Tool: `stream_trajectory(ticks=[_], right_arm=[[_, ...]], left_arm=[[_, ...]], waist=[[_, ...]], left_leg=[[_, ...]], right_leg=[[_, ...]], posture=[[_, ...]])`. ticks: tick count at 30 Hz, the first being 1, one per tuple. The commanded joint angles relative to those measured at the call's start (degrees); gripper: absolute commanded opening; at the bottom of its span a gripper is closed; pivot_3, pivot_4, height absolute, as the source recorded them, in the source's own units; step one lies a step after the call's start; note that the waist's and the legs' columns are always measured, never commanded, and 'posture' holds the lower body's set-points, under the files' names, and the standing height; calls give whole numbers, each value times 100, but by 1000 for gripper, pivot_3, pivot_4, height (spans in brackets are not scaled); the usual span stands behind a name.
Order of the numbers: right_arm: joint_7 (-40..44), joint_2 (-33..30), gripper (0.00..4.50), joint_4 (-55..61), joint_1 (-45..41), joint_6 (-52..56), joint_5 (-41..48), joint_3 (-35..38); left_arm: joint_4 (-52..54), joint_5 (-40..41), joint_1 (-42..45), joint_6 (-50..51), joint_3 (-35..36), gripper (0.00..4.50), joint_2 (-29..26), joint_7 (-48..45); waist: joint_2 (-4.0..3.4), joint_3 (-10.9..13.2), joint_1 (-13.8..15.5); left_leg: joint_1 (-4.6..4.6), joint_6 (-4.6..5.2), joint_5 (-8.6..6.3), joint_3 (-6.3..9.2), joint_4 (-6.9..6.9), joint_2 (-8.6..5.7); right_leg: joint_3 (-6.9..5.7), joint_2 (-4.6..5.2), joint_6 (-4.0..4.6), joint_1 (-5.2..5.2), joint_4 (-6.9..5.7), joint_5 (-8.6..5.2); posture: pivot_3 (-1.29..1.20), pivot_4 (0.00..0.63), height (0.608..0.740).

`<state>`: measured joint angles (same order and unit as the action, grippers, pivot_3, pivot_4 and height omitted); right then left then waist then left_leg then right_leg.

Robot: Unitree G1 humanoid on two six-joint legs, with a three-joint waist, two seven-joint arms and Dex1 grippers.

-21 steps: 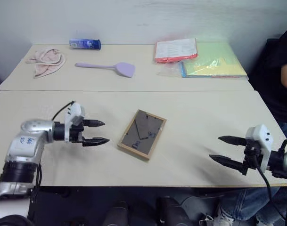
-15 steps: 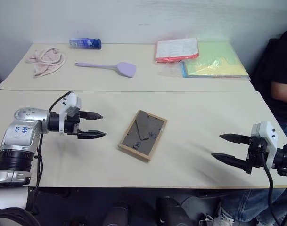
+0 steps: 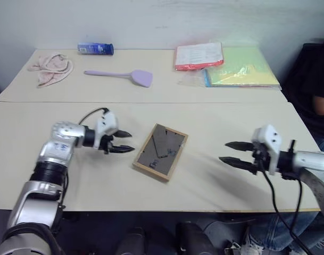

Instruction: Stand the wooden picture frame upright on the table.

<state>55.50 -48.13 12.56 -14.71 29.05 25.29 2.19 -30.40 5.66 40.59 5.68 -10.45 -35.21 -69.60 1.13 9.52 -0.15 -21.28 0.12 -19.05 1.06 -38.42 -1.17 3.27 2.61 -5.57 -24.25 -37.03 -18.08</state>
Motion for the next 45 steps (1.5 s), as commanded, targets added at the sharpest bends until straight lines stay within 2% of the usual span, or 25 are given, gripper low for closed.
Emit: stream_trajectory(ticks=[1, 5, 6, 10, 14, 17, 22, 25, 29, 31, 36, 40, 41, 42, 45], right_arm=[[-7, 217, 1241, -280, -407, -301, -386, -404], [-2, 462, 5, -638, -785, -667, -973, -980], [-96, 558, 0, -706, -860, -692, -1075, -1052], [-311, 807, 0, -853, -1008, -686, -1351, -1173], [-330, 703, 0, -815, -766, -894, -1570, -1133], [-142, 486, 0, -511, -491, -942, -1468, -961], [353, 38, 0, 105, -68, -1335, -1556, -1094], [491, -62, 0, 226, 25, -1728, -1850, -1323], [299, 272, 0, 36, -269, -1843, -2219, -1666], [255, 387, 0, -17, -355, -1876, -2349, -1748], [151, 673, 0, -83, -479, -1803, -2558, -1910], [135, 635, 0, 23, -317, -1753, -2577, -1804], [131, 612, 0, 51, -273, -1750, -2566, -1775], [124, 589, 0, 83, -221, -1730, -2541, -1736], [77, 551, 0, 204, -29, -1679, -2448, -1562]], left_arm=[[72, -100, 152, -239, -107, 1594, 190, -7], [753, 189, -87, 304, -190, 364, 336, -343], [1094, 360, -216, 616, -181, 75, 330, -454], [2155, 730, -691, 1730, -95, 9, 242, -417], [2294, 1046, -845, 3207, 224, 9, 121, 37], [2164, 1411, -706, 4731, 345, 581, -96, 133], [1966, 2313, -257, 7135, 438, 2091, -368, 11], [1761, 2502, -46, 7693, 382, 3035, -298, 204], [1839, 2358, -35, 7767, -176, 4200, -6, 610], [1886, 2379, -35, 7790, -287, 4200, 118, 708], [1726, 2569, 86, 8020, -178, 4200, 925, 1057], [1509, 2587, 214, 8076, 292, 4200, 1275, 1396], [1458, 2646, 250, 8123, 427, 3811, 1303, 1409], [1461, 2723, 272, 8155, 493, 3648, 1280, 1375], [1432, 2859, 305, 8084, 674, 2718, 1235, 1349]], waist=[[0, 0, 8], [0, 0, 10], [0, 0, 6], [0, 0, 5], [-1, 0, 8], [-1, 0, 0], [0, 0, -6], [0, 0, -10], [-2, -2, -4], [-8, -7, 21], [-9, -14, 127], [-9, -14, 168], [-9, -14, 161], [-8, -14, 150], [-7, -13, 131]], left_leg=[[-30, -1, 1, -2, -19, -1], [-93, -1, 0, -2, -76, -2], [-98, -1, 0, -3, -78, -4], [-110, -1, 0, -3, -76, -2], [-109, -2, 2, -3, -77, -3], [-109, 0, 1, -2, -78, -3], [-107, 3, 0, 0, -77, -3], [-106, 2, 0, 0, -77, -4], [-100, -6, 5, -2, -77, -4], [-91, -10, 7, -3, -78, -8], [-81, -7, 6, 4, -81, -15], [-69, -4, 4, 16, -83, -16], [-65, -4, 4, 17, -83, -17], [-64, -4, 4, 17, -83, -17], [-64, -6, 4, 17, -81, -14]], right_leg=[[3, 0, -1, -29, -14, 0], [2, 1, -4, -88, -64, 2], [3, 2, -5, -93, -67, 3], [8, 2, -5, -109, -83, 3], [8, 1, -5, -110, -81, 3], [6, -1, -5, -110, -85, 3], [5, -5, -5, -108, -92, 2], [4, -6, -4, -107, -91, 2], [8, -6, -4, -107, -88, 2], [10, -2, -4, -101, -79, 2], [2, 7, -5, -77, -72, 2], [-9, 8, -6, -43, -61, 3], [-10, 8, -6, -39, -60, 3], [-10, 7, -6, -39, -60, 3], [-9, 2, -6, -43, -63, 3]], posture=[[0, 150, 740], [0, 150, 740], [0, 150, 740], [0, 150, 740], [0, 150, 740], [0, 150, 740], [0, 150, 740], [0, 150, 740], [0, 150, 740], [0, 150, 740], [0, 150, 740], [0, 150, 740], [0, 150, 740], [0, 150, 740], [0, 150, 740]])
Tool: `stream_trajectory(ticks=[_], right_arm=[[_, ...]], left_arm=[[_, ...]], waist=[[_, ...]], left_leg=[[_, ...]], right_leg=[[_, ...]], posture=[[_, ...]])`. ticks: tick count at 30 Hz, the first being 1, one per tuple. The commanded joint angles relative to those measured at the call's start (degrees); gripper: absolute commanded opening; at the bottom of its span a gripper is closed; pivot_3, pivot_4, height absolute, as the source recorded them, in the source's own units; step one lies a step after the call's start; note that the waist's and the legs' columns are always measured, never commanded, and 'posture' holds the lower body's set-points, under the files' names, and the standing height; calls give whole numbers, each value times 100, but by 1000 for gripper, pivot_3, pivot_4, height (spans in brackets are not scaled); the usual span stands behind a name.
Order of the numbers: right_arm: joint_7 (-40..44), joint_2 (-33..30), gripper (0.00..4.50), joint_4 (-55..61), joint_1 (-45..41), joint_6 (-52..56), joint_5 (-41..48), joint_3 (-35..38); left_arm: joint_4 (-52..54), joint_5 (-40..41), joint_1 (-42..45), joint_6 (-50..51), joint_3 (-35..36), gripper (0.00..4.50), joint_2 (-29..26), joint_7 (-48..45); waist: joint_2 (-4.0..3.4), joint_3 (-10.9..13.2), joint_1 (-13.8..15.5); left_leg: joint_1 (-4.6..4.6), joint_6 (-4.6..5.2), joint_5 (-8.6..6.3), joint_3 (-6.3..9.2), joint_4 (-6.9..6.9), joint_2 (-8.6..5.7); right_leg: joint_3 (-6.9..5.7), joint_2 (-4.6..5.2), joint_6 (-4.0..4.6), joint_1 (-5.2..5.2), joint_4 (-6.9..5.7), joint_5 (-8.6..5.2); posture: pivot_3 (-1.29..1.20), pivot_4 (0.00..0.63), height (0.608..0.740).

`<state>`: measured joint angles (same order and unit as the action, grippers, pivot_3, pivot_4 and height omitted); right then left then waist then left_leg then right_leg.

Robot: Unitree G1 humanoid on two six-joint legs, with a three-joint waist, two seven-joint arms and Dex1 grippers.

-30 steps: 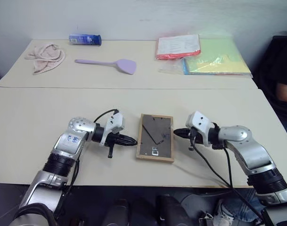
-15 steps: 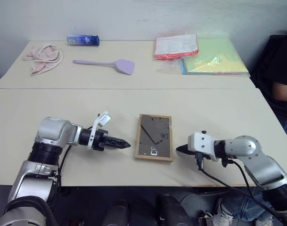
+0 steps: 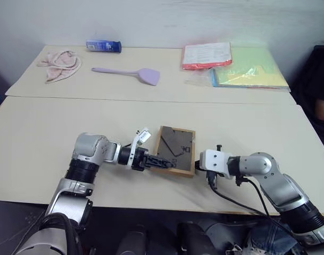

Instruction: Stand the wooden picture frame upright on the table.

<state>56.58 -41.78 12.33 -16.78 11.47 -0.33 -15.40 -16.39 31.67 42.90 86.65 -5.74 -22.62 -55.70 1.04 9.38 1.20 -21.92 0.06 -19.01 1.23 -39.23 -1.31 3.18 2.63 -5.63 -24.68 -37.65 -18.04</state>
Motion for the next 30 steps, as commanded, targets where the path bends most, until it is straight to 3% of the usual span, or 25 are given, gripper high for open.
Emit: stream_trajectory(ticks=[1, 5, 7, 10, 16, 22, 27, 30], right_arm=[[-37, -94, 0, 290, 245, 101, 163, 266], [22, -170, 0, 698, 481, 397, 608, 723], [162, -308, 0, 1057, 538, 947, 1246, 1286], [192, -420, 554, 1446, 283, 2364, 2631, 2176], [-606, -5, 2598, 1299, -1023, 4339, 4362, 2716], [-1093, 545, 4496, 761, -1763, 4589, 4233, 2039], [-782, 561, 4500, 1013, -1916, 4714, 4511, 1585], [-527, 431, 4500, 1409, -1899, 4859, 5022, 1756]], left_arm=[[26, 291, 88, -3, 268, 2429, -17, -17], [132, 495, 81, 55, 456, 1281, -32, -17], [280, 629, 58, 27, 497, 1266, -86, -64], [483, 750, 37, -43, 502, 1266, -174, -97], [858, 914, 16, -229, 297, 1266, -382, -220], [826, 951, 168, -507, 199, 1266, -460, -365], [690, 924, 330, -616, 234, 1266, -481, -360], [619, 831, 334, -767, 229, 1266, -483, -291]], waist=[[1, 1, -4], [1, 1, -7], [0, 3, -6], [0, 4, -16], [1, 4, -107], [1, 4, -128], [1, 4, -133], [1, 5, -132]], left_leg=[[-1, 0, 0, 0, 0, 0], [-1, -1, 0, 0, 0, 2], [-2, -1, 0, -1, 0, 1], [-2, -1, 0, -1, 0, 2], [-1, -5, 0, 6, 8, 9], [-19, -9, 2, 5, 10, 8], [-62, -7, 4, -4, 3, 3], [-61, -7, 4, -4, 4, 4]], right_leg=[[0, -1, 0, -2, 1, 0], [1, -1, 0, -3, 0, 0], [2, 0, 0, -4, 1, 0], [3, 0, 0, -3, 1, 0], [0, 0, 1, -4, 5, 0], [2, 2, 2, -32, 3, -1], [7, 4, 2, -79, -21, -1], [7, 4, 2, -79, -20, -1]], posture=[[0, 150, 740], [0, 150, 740], [0, 150, 740], [0, 150, 740], [0, 150, 740], [0, 150, 740], [0, 150, 740], [0, 150, 740]])
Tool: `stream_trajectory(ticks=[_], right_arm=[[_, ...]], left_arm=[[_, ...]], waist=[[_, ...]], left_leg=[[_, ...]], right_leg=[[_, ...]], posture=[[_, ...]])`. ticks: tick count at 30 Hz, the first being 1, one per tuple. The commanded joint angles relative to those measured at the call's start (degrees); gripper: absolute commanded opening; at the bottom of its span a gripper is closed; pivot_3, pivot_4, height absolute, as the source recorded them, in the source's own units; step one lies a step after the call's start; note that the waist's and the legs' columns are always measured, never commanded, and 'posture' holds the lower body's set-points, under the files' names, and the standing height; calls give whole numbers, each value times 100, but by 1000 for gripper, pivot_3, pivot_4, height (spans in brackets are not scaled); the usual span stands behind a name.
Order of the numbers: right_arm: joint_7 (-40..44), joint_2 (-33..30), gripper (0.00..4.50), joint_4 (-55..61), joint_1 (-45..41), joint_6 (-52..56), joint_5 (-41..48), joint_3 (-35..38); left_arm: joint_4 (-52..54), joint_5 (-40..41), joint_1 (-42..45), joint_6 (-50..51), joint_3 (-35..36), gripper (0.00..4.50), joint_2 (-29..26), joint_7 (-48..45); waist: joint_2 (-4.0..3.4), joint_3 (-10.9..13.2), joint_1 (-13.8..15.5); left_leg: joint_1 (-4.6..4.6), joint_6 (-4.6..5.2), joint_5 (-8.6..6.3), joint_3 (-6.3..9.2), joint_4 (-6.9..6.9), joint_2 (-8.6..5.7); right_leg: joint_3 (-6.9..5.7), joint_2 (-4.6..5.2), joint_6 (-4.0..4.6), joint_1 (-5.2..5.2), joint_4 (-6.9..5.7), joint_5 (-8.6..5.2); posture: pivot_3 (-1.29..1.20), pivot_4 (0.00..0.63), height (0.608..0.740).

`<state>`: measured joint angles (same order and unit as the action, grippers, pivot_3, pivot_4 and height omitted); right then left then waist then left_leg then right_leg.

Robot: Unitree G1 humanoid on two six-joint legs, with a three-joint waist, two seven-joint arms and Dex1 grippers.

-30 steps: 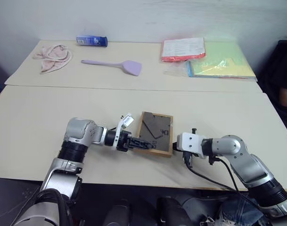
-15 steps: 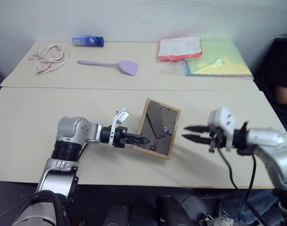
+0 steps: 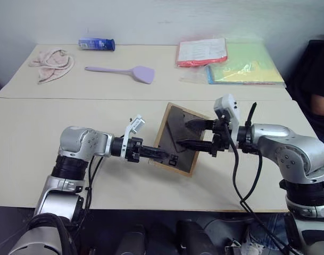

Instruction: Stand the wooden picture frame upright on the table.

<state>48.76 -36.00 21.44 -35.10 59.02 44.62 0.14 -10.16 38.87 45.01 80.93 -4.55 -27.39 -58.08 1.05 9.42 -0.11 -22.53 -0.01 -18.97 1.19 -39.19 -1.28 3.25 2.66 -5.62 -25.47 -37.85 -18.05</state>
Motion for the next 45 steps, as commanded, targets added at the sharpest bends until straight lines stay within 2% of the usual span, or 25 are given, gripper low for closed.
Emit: stream_trajectory(ticks=[1, 4, 7, 10, 11, 12, 14, 15, 16, 18, 20, 22, 25, 26, 30, 32, 33, 36, 38, 40, 42, 44, 45], right_arm=[[288, -185, 4500, 574, -71, 166, 744, 343], [349, -474, 4500, 700, -5, 248, 1115, 724], [297, -1033, 4500, 832, 311, -249, 412, 697], [655, -2018, 4500, 605, 1102, -2288, -1583, 147], [798, -2210, 4500, 517, 1317, -2913, -2008, 73], [816, -2255, 4500, 394, 1493, -3354, -2223, 171], [433, -2278, 4500, -183, 1704, -5643, -3480, 149], [-47, -2320, 4500, -609, 1683, -7229, -4439, 19], [-380, -2329, 4500, -945, 1637, -8356, -5101, -77], [-1508, -1996, 4500, -1771, 1253, -10066, -6322, -263], [-2559, -1666, 4500, -2399, 855, -10966, -7389, -417], [-3590, -1336, 4500, -2879, 441, -11426, -8460, -648], [-4927, -959, 3888, -3477, -136, -11763, -9599, -983], [-5400, -916, 3523, -3548, -261, -11829, -9948, -1059], [-6456, -863, 2154, -3790, -507, -11956, -10395, -1181], [-6758, -918, 1703, -3756, -555, -12096, -10449, -1211], [-6791, -942, 1580, -3789, -581, -12141, -10402, -1240], [-6812, -969, 1266, -3886, -647, -12227, -10211, -1280], [-6730, -973, 1256, -3964, -697, -12288, -10001, -1277], [-6589, -982, 1256, -4025, -751, -12344, -9758, -1297], [-6467, -1000, 1256, -4050, -814, -12400, -9578, -1315], [-5953, -973, 1256, -4270, -843, -12394, -8847, -1465], [-5476, -959, 1256, -4410, -833, -12358, -8128, -1684]], left_arm=[[-7, 92, 112, -247, 89, 1266, -26, -60], [-76, 74, 103, -298, 92, 1266, -50, -27], [-119, 90, 94, -322, 89, 1266, -120, -47], [-1, 243, 92, -202, 161, 1266, -222, -118], [28, 269, 93, -176, 175, 1266, -241, -122], [35, 282, 100, -145, 190, 1266, -261, -109], [17, 306, 125, -71, 230, 1266, -299, -88], [22, 327, 136, -27, 240, 1266, -322, -102], [28, 342, 142, 1, 245, 1266, -335, -113], [108, 435, 150, 88, 211, 1266, -388, -202], [193, 518, 155, 162, 193, 1266, -417, -251], [224, 571, 177, 229, 219, 1266, -410, -229], [170, 683, 247, 385, 297, 1266, -403, -218], [163, 699, 259, 409, 310, 1266, -405, -203], [161, 719, 262, 453, 334, 1266, -435, -129], [166, 708, 227, 405, 346, 1266, -502, -124], [150, 679, 195, 330, 383, 1616, -525, -89], [56, 673, 138, 197, 523, 2594, -586, -16], [156, 520, 48, -144, 636, 3138, -718, 151], [518, 426, -187, -620, 628, 3786, -1169, -126], [602, 403, -386, -1144, 1008, 4351, -1628, -307], [755, 429, -600, -1770, 1489, 4500, -1905, -458], [978, 476, -755, -2114, 1767, 4500, -2022, -600]], waist=[[0, 0, 0], [0, 0, 1], [0, 0, 10], [2, 1, 15], [8, 4, 18], [8, 5, 12], [8, 5, -3], [8, 5, -19], [8, 5, -29], [9, 5, -69], [9, 6, -113], [9, 6, -146], [8, 6, -164], [8, 6, -166], [8, 6, -158], [8, 6, -162], [8, 6, -165], [8, 6, -180], [8, 6, -190], [8, 6, -245], [7, 7, -342], [5, 8, -358], [5, 8, -384]], left_leg=[[0, 0, 0, 0, 0, 0], [1, 0, 0, 0, -1, 0], [0, 1, 0, 1, 1, 0], [1, 2, -1, -4, 1, -2], [1, 3, -1, -6, 2, -2], [1, 3, -1, -10, 1, -4], [6, 4, -1, -15, 1, -4], [11, 4, -1, -27, 0, -4], [18, 3, -1, -34, 1, -3], [26, 2, 0, -41, 4, -1], [29, -3, 3, -39, 4, 2], [28, -8, 5, -37, 4, 3], [26, -14, 9, -37, 5, 3], [27, -15, 10, -37, 5, 3], [26, -18, 11, -33, 6, 1], [24, -19, 12, -30, 5, 1], [25, -19, 12, -30, 5, 0], [29, -21, 13, -30, 5, 0], [29, -21, 13, -31, 5, 0], [29, -21, 13, -30, 6, 1], [29, -22, 13, -31, 17, 8], [32, -24, 14, -27, 21, 11], [32, -24, 14, -26, 21, 11]], right_leg=[[0, 0, 0, 0, 0, 0], [1, 0, 0, 1, 4, 0], [1, 1, 0, 1, 10, 0], [4, 1, 0, 1, 13, 0], [4, 0, 0, 1, 15, 0], [5, -3, 0, 1, 19, 0], [12, -5, 0, 1, 14, 0], [15, -8, -1, 0, 9, 0], [16, -11, -1, 0, 4, 0], [16, -15, -1, -1, 1, 0], [19, -18, 0, -1, -1, 0], [22, -18, 0, -3, -7, 0], [20, -20, 2, -11, -13, -1], [19, -21, 4, -12, -13, -2], [18, -20, 5, -12, -15, -3], [17, -20, 5, -11, -16, -3], [16, -20, 5, -10, -16, -3], [16, -22, 5, -6, -13, -3], [16, -23, 5, -6, -16, -3], [17, -23, 5, -6, -16, -3], [23, -26, 6, -6, -24, -3], [22, -28, 11, -7, -27, -6], [23, -28, 12, -8, -20, -7]], posture=[[0, 150, 740], [0, 150, 740], [0, 150, 740], [0, 150, 740], [0, 150, 740], [0, 150, 740], [0, 150, 740], [0, 150, 740], [0, 150, 740], [0, 150, 740], [0, 150, 740], [0, 150, 740], [0, 150, 740], [0, 150, 740], [0, 150, 740], [0, 150, 740], [0, 150, 740], [0, 150, 740], [0, 150, 740], [0, 150, 740], [0, 150, 740], [0, 150, 740], [0, 150, 740]])
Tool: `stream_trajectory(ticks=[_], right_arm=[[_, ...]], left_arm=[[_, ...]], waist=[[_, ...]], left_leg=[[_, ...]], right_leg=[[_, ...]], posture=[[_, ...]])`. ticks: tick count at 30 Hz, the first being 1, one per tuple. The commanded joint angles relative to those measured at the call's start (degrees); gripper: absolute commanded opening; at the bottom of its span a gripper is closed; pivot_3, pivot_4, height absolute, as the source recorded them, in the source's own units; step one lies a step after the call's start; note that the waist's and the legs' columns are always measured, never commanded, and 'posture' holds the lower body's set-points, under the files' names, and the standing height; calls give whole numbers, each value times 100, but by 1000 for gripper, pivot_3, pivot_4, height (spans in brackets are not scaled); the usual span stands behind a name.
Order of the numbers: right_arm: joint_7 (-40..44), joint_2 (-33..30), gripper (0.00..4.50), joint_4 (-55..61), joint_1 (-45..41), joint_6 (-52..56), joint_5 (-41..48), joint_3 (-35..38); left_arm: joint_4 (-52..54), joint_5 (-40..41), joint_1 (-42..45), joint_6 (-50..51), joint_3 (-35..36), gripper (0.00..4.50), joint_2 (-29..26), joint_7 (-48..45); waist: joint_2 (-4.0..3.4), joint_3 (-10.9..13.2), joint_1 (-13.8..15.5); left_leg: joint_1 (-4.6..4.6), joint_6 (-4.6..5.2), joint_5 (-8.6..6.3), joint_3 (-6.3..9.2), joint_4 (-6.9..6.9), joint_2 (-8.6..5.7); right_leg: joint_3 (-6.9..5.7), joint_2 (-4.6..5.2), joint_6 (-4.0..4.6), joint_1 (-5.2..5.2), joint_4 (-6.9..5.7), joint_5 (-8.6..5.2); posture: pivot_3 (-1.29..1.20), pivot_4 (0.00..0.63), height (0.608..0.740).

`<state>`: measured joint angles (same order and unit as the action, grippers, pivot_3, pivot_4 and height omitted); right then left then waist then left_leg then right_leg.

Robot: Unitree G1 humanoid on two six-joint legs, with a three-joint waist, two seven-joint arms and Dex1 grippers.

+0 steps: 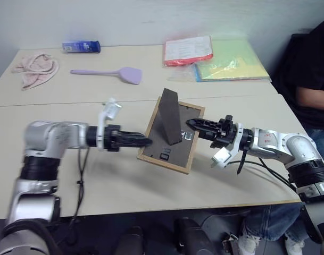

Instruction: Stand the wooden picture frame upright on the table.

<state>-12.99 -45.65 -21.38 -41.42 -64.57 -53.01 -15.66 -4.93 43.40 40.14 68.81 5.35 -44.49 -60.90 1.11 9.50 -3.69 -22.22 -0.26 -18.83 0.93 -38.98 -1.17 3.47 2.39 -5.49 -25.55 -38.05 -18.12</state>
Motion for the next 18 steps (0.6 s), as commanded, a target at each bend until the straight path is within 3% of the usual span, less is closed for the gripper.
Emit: stream_trajectory(ticks=[1, 4, 6, 7, 13, 18], right_arm=[[1591, 36, 1256, -97, -79, 376, 2919, -442], [4427, 256, 1256, 1368, 636, 3436, 7342, -778], [5075, 408, 1256, 2177, 825, 5347, 9168, -525], [5201, 478, 1256, 2367, 848, 5979, 9641, -377], [5543, 1092, 1256, 2120, 1106, 7624, 10084, 50], [5785, 1586, 1256, 1688, 1532, 7989, 9585, 142]], left_arm=[[783, 105, -427, -1108, 1026, 4500, -369, -323], [1628, -92, -1012, -1842, 1117, 4500, -431, -308], [1958, -407, -1404, -2475, 923, 4500, -352, -357], [2055, -460, -1531, -2656, 858, 4500, -290, -350], [1943, -493, -1593, -3030, 632, 4500, -12, -184], [1789, -520, -1488, -3106, 497, 4500, -51, -216]], waist=[[1, 1, -48], [7, 2, -61], [2, 5, -18], [-1, 6, 31], [-2, 7, 212], [-1, 7, 238]], left_leg=[[1, 0, 0, -1, 2, 1], [1, 7, -4, 16, -4, 15], [6, 19, -12, 26, -16, 20], [12, 26, -16, 26, -20, 18], [17, 35, -24, 39, -21, 15], [13, 36, -26, 39, -21, 1]], right_leg=[[0, 2, 0, 1, 1, 0], [-16, 9, 0, 31, 17, 0], [-25, 14, -1, 59, 28, 1], [-26, 17, -4, 70, 29, 2], [-38, 17, -6, 77, 34, 4], [-38, 27, -7, 76, 38, 4]], posture=[[0, 150, 740], [0, 150, 740], [0, 150, 740], [0, 150, 740], [0, 150, 740], [0, 150, 740]])
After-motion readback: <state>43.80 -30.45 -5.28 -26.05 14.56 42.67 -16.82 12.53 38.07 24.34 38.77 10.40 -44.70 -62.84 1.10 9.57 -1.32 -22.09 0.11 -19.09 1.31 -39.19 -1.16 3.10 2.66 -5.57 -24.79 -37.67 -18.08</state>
